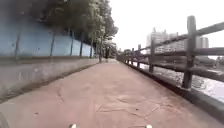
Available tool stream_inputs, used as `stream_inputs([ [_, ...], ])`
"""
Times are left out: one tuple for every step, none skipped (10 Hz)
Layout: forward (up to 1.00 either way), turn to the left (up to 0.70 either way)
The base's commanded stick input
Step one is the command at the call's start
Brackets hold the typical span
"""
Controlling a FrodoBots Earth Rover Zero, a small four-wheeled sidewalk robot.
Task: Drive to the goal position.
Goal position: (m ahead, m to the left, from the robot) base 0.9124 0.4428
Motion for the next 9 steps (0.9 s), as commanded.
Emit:
stream_inputs([
  [1.0, 0.0],
  [1.0, 0.0],
  [1.0, -0.27],
  [1.0, -0.4],
  [1.0, -0.4],
  [1.0, -0.4],
  [1.0, -0.4],
  [1.0, -0.4],
  [1.0, -0.37],
])
